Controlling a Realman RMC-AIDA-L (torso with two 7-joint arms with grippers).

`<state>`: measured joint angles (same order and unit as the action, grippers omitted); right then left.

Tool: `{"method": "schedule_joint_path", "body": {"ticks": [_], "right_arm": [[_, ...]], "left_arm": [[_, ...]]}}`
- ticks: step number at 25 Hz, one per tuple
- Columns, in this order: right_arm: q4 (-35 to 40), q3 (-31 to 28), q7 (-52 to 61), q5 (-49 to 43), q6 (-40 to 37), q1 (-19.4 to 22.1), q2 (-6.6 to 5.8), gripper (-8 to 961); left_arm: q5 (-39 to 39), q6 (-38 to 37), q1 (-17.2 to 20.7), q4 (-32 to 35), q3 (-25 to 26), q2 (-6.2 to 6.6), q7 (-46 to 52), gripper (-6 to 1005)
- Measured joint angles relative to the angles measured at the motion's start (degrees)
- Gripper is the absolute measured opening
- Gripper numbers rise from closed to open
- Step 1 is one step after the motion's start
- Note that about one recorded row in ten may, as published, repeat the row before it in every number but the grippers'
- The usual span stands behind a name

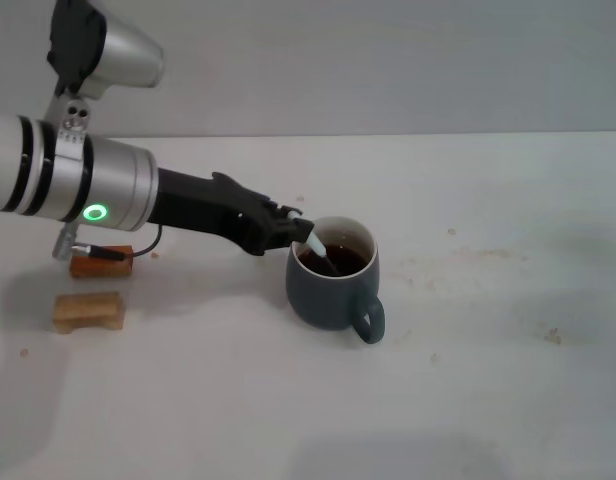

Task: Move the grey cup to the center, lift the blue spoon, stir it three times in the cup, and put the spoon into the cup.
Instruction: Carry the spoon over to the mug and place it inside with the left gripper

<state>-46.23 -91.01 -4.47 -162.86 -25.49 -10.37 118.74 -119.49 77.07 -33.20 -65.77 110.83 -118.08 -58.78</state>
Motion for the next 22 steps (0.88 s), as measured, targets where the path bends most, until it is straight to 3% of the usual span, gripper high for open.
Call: {"method": "schedule_joint_path", "body": {"ticks": [10,22], "right_arm": [[0.0,0.1,0.0,0.0,0.1,0.1,-0.05,15],[-0.7,0.2,0.0,-0.2,0.3,0.5,-0.09,15]], "left_arm": [[0.8,-6.6,-2.9,4.2,-1.8,0.1,-2.1,212],[0.3,-5.5,-0.2,2.1,-0.2,0.7,-1.9,215]]}}
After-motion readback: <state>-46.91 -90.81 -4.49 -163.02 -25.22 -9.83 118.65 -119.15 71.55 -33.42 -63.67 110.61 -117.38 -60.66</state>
